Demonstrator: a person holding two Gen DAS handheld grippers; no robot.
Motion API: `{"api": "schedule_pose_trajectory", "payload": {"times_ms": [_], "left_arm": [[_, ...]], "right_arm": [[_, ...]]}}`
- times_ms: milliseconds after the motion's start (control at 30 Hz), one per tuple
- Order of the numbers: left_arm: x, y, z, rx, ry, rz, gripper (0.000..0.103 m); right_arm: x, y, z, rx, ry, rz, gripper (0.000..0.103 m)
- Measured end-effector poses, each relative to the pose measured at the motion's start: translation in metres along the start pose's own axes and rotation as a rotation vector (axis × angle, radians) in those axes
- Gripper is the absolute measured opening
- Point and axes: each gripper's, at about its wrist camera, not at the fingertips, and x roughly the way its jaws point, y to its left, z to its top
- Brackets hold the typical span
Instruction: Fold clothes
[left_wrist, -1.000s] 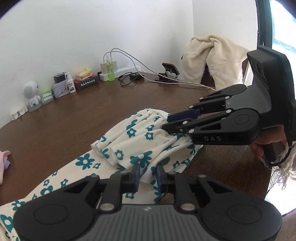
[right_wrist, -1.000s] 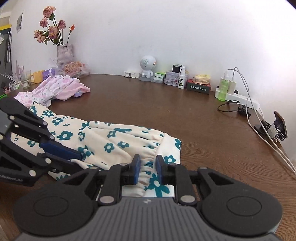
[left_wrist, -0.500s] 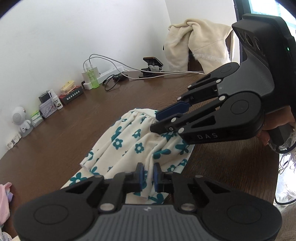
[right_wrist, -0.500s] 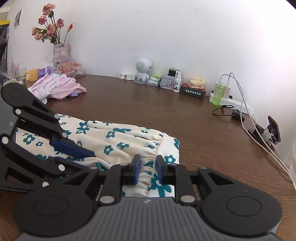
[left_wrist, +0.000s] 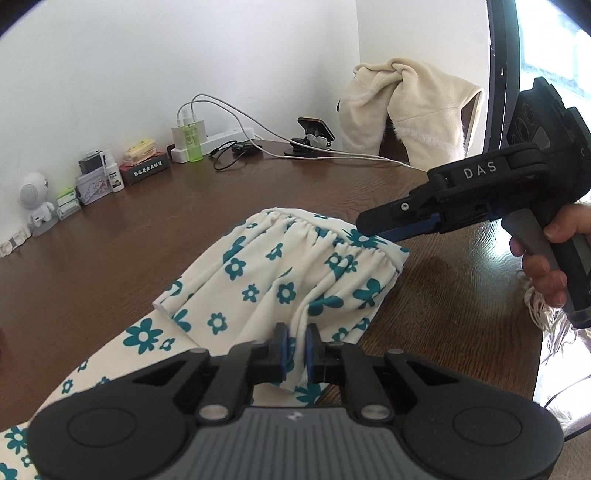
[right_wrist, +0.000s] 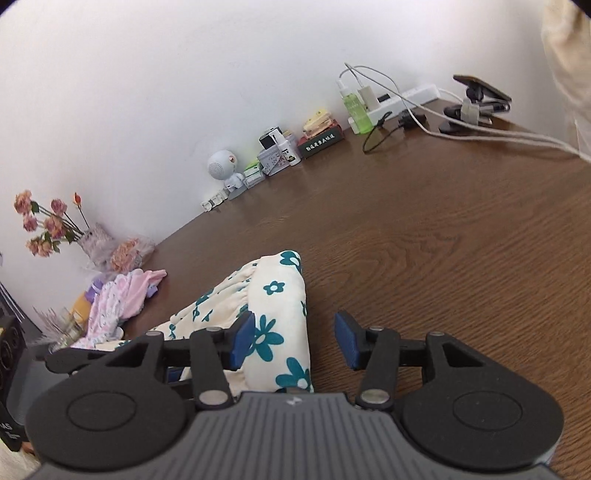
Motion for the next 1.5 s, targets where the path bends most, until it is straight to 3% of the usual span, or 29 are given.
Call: {"api": "schedule_pose_trajectory", "payload": {"times_ms": [200,600,800,967,1500], "left_arm": [[-0.001,0.006,-0.001,-0.042,-0.015,-0.027,0.009],[-0.002,0.019,-0.006,-0.11,-0.036,-0.077,0.009],[-0.002,0.021,-0.008,-0.121,-0.041,-0.086,0.009],[-0.002,0.023,-0.009,-0.132,-0.045,-0.095,0.01],[-0.001,0.03,-0.009,-0.149,-0.046,-0.109,0.011]], "right_arm": [[0.012,-0.011,-0.012,0.122,0.038,0.075,0.047],[0.035,-0.007,-0.006,0.109,0.091,0.114,0.043],[0.034,-0.009,-0.017,0.171,0.065,0.152,0.042],[0.033,-0.016,-0.022,0.23,0.044,0.177,0.029],[0.031,-0.023,-0.018,0.228,0.078,0.196,0.031]]}}
